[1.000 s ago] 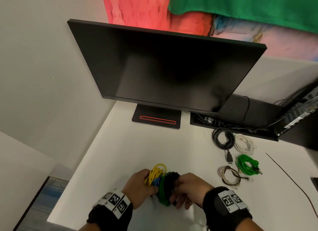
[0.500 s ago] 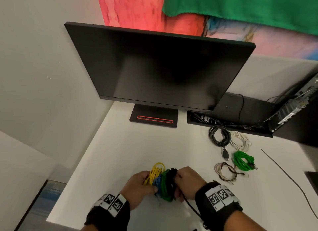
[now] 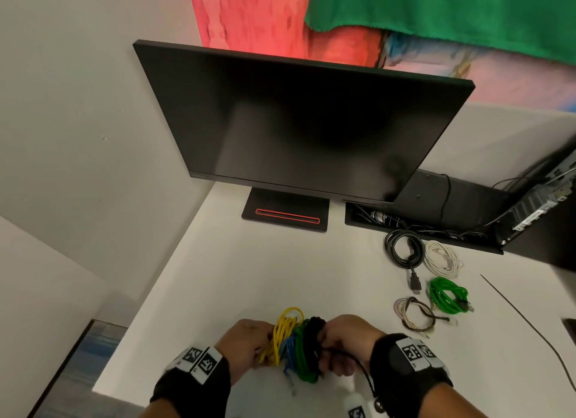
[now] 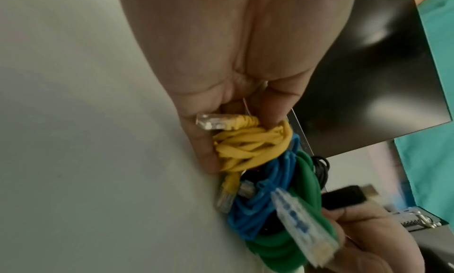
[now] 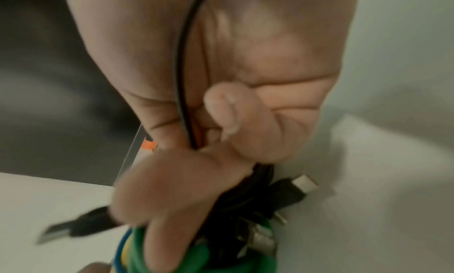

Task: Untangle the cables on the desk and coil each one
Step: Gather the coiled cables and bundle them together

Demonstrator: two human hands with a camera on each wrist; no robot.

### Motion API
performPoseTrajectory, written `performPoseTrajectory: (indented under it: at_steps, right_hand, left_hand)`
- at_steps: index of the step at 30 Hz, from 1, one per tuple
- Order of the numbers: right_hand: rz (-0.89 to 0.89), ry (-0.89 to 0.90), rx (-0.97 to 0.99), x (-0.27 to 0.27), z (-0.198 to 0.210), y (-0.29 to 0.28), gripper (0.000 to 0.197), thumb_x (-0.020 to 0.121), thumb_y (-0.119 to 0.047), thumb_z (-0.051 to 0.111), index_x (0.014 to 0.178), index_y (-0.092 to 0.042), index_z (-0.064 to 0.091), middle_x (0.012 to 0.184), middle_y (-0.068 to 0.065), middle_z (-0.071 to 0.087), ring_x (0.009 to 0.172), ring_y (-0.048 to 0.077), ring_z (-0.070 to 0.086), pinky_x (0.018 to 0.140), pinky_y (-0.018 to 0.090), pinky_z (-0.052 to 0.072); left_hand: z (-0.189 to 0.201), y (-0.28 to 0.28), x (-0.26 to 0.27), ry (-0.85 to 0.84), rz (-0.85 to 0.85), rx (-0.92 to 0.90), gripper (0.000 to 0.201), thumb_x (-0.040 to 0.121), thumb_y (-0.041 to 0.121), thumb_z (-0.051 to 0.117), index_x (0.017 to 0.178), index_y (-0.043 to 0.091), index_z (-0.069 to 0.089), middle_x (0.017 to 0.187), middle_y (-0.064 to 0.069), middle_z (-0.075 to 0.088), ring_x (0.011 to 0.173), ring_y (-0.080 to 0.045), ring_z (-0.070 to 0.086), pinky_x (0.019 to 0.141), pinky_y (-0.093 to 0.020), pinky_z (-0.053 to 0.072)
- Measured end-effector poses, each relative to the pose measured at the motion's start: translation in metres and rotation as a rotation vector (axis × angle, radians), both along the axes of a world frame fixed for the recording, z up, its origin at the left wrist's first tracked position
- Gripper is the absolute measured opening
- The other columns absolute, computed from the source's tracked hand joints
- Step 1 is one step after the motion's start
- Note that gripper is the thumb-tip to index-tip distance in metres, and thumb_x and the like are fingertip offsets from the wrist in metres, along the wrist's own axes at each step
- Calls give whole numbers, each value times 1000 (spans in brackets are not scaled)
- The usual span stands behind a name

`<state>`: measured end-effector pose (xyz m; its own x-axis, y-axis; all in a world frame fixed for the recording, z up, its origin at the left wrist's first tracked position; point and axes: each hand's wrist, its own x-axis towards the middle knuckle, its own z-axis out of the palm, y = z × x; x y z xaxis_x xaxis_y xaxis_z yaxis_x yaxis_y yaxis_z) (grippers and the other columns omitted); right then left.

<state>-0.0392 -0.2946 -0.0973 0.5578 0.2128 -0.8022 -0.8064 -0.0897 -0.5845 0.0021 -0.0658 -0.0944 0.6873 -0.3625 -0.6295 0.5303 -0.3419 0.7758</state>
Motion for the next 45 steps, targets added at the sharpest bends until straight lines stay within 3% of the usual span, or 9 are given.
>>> performPoseTrajectory:
  at_steps: [4,11,14,18,20,28,33,37,45]
  right_hand:
    - [15,-21,64,-1,2,-4,17,92,4,40,94,2,57,81,25,72,43,22,58,35,23,34]
    - [164,-170,-193,1,3,-4,11,95,-15,49,93,-15,59,75,6,75,42,14,54,39,20,34]
    - [16,-114,-96,-3,-1,-3,19,96,-10,49,80,-13,60,56,7,58,35,15,35,38,20,23]
    - [-161,130,227,-6,3,-4,21,66,-32,67,59,-20,51,56,1,35,44,13,19,41,23,14]
    - [-153,101,191,-6,5,-2,34,78,-43,72,57,-22,53,58,0,32,46,12,19,43,24,14]
    - [-527,19,159,-13,-8,16,23,74,-9,77,64,-15,58,56,2,32,41,13,25,42,21,25]
    - [-557,9,180,-17,-12,9,28,51,-18,82,55,-20,55,55,1,30,41,14,25,42,23,26]
    - [-492,-2,145,-15,-12,6,29,52,-21,80,59,-19,52,57,2,32,43,15,26,42,23,25]
    - [-471,16,129,-12,-6,7,24,86,-14,65,68,-16,49,57,2,32,43,14,24,40,22,24]
  left_hand:
    - [-1,-5,-1,-4,8,-44,27,69,-4,52,88,-20,65,76,-21,51,72,-26,40,65,-33,31]
    - [0,-2,3,-226,-51,5,21,78,-6,70,80,14,79,74,2,66,67,-21,62,60,-30,49]
    - [-3,1,0,-207,34,32,17,80,-8,69,86,8,69,74,-12,69,62,-24,58,57,-34,46]
    - [-1,-2,-4,-213,78,-10,27,78,-10,70,93,10,63,88,-7,66,65,-15,60,53,-29,46]
    - [0,-6,-7,-264,80,11,32,75,-7,74,95,15,62,94,-3,62,72,-15,60,56,-29,49]
    - [-7,-19,-12,-538,217,108,32,66,0,82,77,21,60,82,-3,64,72,-5,60,67,-12,45]
    - [-15,-17,-8,-318,211,5,28,66,-1,81,78,19,67,71,3,67,63,-12,58,58,-20,47]
    - [-17,-11,-1,40,304,-197,19,70,-6,64,69,8,77,73,-22,64,67,-27,53,60,-28,39]
    - [-14,-8,4,89,243,-301,36,81,-23,52,85,3,76,92,-22,73,78,-28,70,83,-43,55]
